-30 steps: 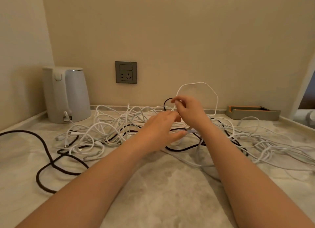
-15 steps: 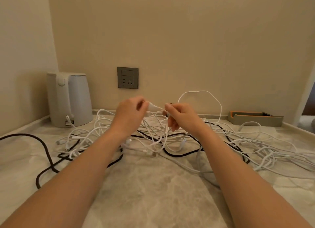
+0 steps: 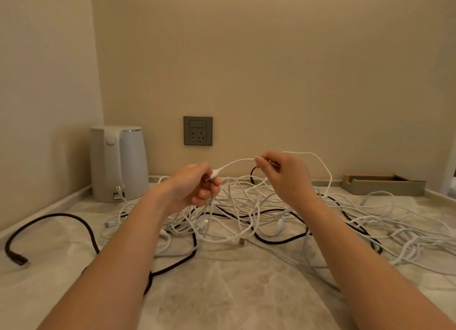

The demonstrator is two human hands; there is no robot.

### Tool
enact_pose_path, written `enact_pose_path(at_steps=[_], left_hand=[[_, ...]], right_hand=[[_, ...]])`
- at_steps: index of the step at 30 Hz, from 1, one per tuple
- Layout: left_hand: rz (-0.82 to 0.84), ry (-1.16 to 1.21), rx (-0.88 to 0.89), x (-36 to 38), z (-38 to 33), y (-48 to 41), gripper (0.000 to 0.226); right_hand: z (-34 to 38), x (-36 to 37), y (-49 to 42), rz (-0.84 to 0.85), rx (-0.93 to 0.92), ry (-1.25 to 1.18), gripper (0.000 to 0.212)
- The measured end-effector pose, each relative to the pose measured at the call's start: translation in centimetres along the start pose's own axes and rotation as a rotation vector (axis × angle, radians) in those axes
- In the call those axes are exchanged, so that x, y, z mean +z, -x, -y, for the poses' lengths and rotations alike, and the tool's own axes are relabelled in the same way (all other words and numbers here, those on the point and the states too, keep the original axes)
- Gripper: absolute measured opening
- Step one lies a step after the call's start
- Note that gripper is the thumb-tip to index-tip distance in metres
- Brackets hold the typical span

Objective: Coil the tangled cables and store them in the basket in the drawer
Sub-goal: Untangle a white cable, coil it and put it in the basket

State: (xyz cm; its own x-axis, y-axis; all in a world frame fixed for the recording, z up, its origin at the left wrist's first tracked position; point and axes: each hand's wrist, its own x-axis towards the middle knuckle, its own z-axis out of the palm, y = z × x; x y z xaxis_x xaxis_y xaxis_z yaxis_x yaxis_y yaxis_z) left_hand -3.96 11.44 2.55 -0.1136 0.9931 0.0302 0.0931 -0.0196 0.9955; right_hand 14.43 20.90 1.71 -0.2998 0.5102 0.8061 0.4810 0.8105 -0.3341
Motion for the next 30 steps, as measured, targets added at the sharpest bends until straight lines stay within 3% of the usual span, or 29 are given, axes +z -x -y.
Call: enact_pose_path(at_steps=[4, 9, 13, 15, 17, 21, 26, 30], left_hand=[[0.175, 0.120, -0.041, -0.1, -0.2, 0.4, 0.033], [0.347, 0.589, -0.020, 0.5, -0.5, 0.5, 0.036], [0.344, 0.891, 0.092, 0.7, -0.6, 0.1, 0.035], [0.372, 0.997, 0.135, 0.7, -0.8, 0.4, 0.021], [0.311, 0.991, 0.186, 0.9, -0.8, 0.4, 0.021], [0.026, 0.893, 0.299, 0.6, -0.4, -0.4, 0.027], [-0.178, 0.642, 0.370, -0.4, -0.2, -0.4, 0.029], [-0.258, 0.498, 0.442, -0.2, -0.1, -0.6, 0.031]], right_hand=[[0.8, 0.2, 0.1, -0.058, -0.063, 0.005, 0.025], [1.7, 0.4, 0.1, -0.112, -0.091, -0.003, 0.024], [2.7, 1.4, 0.8, 0.065, -0.107, 0.062, 0.024], [3.3, 2.0, 1.2, 0.191, -0.154, 0.111, 0.026], [4.0, 2.3, 1.6, 0.324, -0.225, 0.197, 0.025], [5.8, 2.4, 2.1, 0.508, -0.381, 0.311, 0.022], [7.1, 0.6, 1.6, 0.566, -0.379, 0.210, 0.033], [7.7, -1.6, 1.0, 0.622, -0.346, -0.073, 0.037]])
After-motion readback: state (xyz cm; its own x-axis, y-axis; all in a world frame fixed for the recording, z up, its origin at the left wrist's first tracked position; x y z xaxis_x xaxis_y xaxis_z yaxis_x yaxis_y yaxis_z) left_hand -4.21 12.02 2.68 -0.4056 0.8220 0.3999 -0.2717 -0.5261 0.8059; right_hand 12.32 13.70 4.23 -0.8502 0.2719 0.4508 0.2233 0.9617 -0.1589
